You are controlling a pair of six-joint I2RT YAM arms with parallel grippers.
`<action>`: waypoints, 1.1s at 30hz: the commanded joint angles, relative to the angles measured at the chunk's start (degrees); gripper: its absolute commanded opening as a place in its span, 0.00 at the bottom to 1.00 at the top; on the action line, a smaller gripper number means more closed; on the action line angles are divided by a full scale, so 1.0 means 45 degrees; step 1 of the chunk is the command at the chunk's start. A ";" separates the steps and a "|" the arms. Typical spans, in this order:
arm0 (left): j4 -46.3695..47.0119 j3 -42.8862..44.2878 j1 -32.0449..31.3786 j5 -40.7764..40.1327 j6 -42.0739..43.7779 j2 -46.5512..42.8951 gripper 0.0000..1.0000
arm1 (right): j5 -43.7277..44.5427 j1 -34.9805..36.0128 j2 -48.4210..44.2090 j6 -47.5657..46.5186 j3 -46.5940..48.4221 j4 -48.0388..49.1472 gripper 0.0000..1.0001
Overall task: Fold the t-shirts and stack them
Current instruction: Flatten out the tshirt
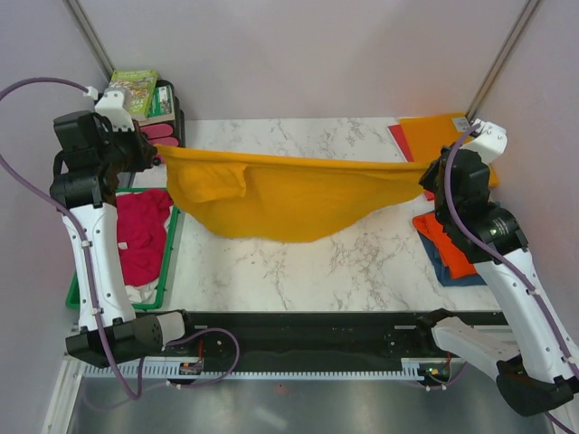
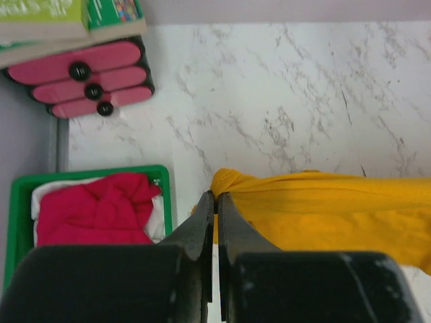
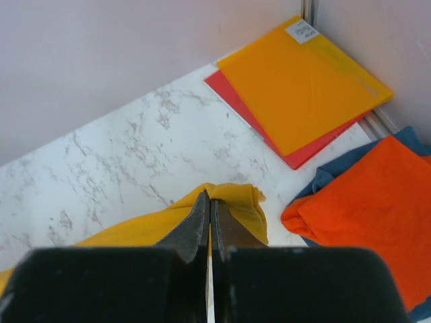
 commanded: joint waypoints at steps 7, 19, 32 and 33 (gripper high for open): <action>0.0109 -0.0572 0.0698 -0.0344 0.0262 -0.3379 0.02 | -0.0070 -0.0142 -0.2307 -0.0818 -0.0396 -0.1096 0.00; -0.1668 0.2047 0.0679 -0.1084 0.0397 -0.5197 0.02 | -0.0420 -0.0142 -0.3071 -0.1405 0.1656 -0.2425 0.00; 0.0048 -0.1563 0.0679 -0.1124 0.0106 -0.4281 0.02 | -0.0325 -0.0123 -0.2349 0.0059 -0.2580 -0.0414 0.00; 0.0224 -0.1875 0.0698 -0.1222 -0.0011 -0.4318 0.02 | -0.0344 -0.0142 -0.2329 0.0099 -0.2852 -0.0065 0.00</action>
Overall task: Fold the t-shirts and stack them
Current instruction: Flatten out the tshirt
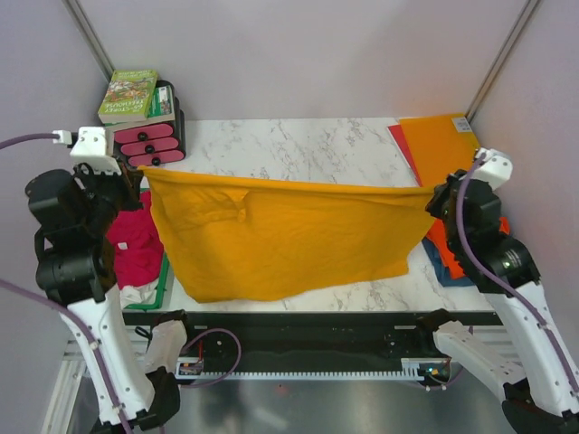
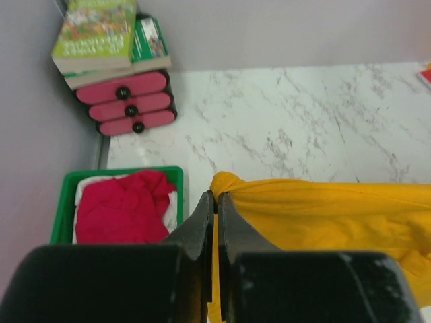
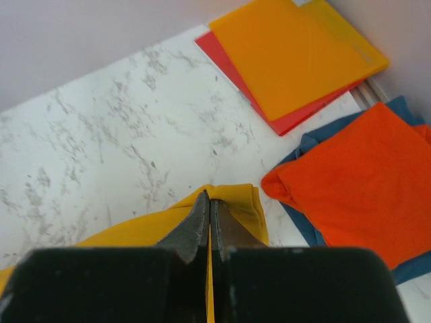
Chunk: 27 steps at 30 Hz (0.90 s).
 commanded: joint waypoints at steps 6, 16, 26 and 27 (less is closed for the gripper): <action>0.1505 0.0897 0.0198 -0.0874 -0.0528 0.0470 0.02 | 0.0393 -0.0128 0.0177 -0.0562 0.0463 0.1248 0.00; -0.0761 0.5006 0.0179 -0.0658 -0.0569 -0.0017 0.02 | 0.0023 -0.0128 -0.0466 -0.1152 0.3691 -0.0374 0.00; -0.2577 0.7583 -0.3137 -0.4559 -0.0177 -0.0370 0.02 | -0.0192 -0.0128 -0.0800 -0.1269 0.5427 -0.1761 0.00; -0.2540 0.7527 -0.3393 -0.5183 0.0016 -0.0428 0.02 | -0.0212 -0.0128 -0.0761 -0.1269 0.5565 -0.1800 0.00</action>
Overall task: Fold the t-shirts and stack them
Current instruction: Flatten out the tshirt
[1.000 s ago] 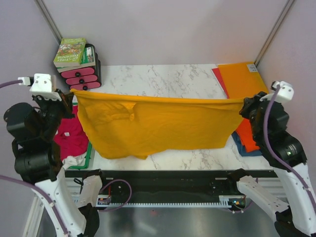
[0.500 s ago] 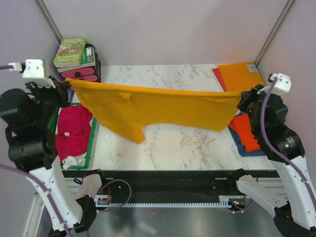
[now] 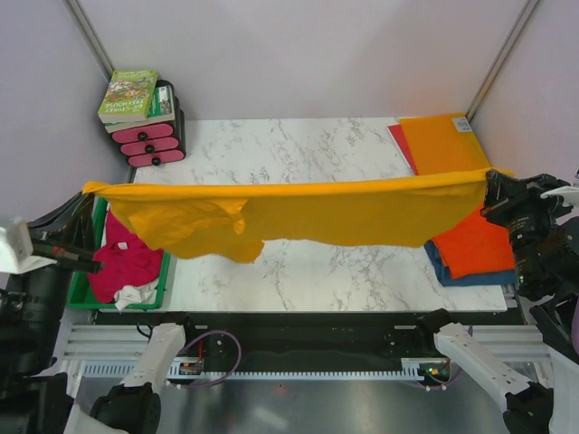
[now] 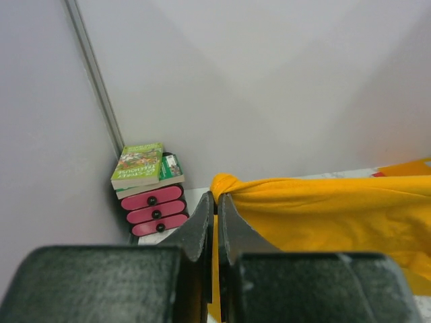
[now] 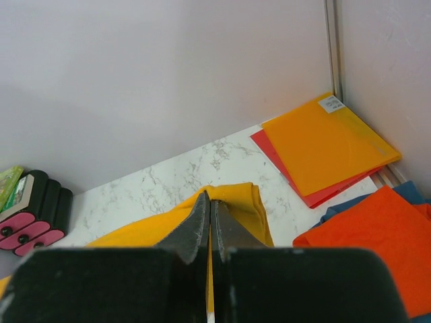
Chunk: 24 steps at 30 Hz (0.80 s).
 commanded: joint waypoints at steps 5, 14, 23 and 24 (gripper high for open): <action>-0.0324 0.0239 -0.1517 -0.3379 0.0641 0.0280 0.02 | 0.0463 -0.0147 0.0610 -0.0405 0.1237 -0.0626 0.00; 0.2621 -0.5438 -0.1498 -0.1486 0.0328 0.0710 0.02 | 0.0678 -0.0128 0.1821 0.0589 -0.2841 0.1579 0.00; 0.7427 -1.1478 -0.1517 -0.1015 0.0738 0.3948 0.02 | 0.0522 -0.0323 0.6075 0.1157 -0.6771 0.6149 0.00; 0.8146 -1.1809 -0.1498 -0.0995 0.0816 0.4339 0.02 | 0.0541 -0.0362 0.6583 0.1177 -0.6772 0.6694 0.00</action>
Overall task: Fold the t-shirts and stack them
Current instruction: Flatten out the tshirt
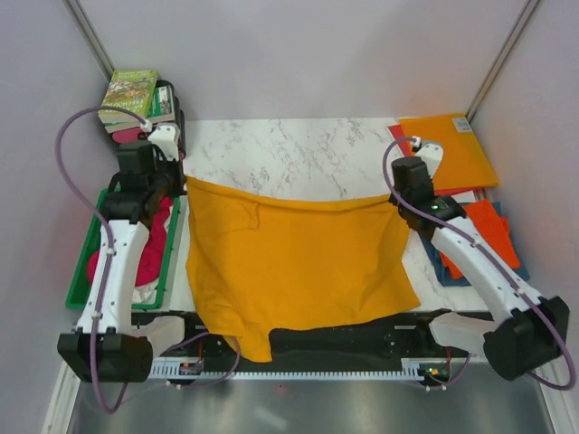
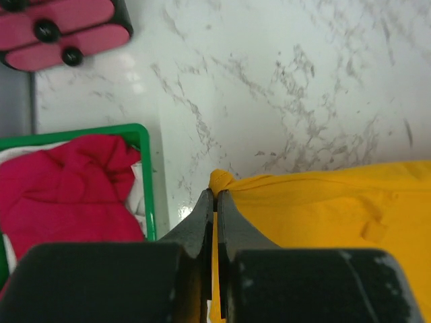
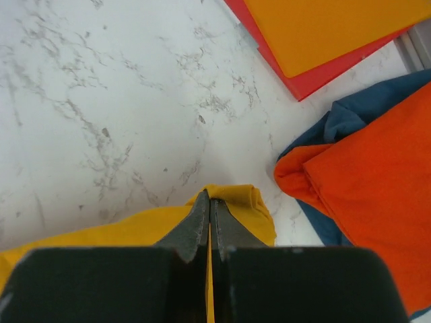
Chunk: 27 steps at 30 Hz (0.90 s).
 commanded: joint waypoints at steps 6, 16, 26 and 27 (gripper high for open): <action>0.5179 -0.0812 0.0013 -0.0108 0.0637 0.4677 0.02 | 0.0455 -0.0581 0.4970 0.0122 0.1008 0.4005 0.00; 0.6255 0.0945 0.0032 -0.0792 0.0559 0.7941 0.02 | 0.0377 -0.1207 0.8179 -0.0229 0.3333 0.4513 0.00; 0.6080 0.3347 0.0032 -0.1065 0.0539 1.0382 0.02 | 0.0240 -0.1754 0.9838 -0.0347 0.4603 0.4747 0.00; 0.6022 0.3562 0.0013 -0.1085 0.0539 1.0599 0.02 | 0.0201 -0.1774 0.9976 -0.0347 0.4720 0.4748 0.00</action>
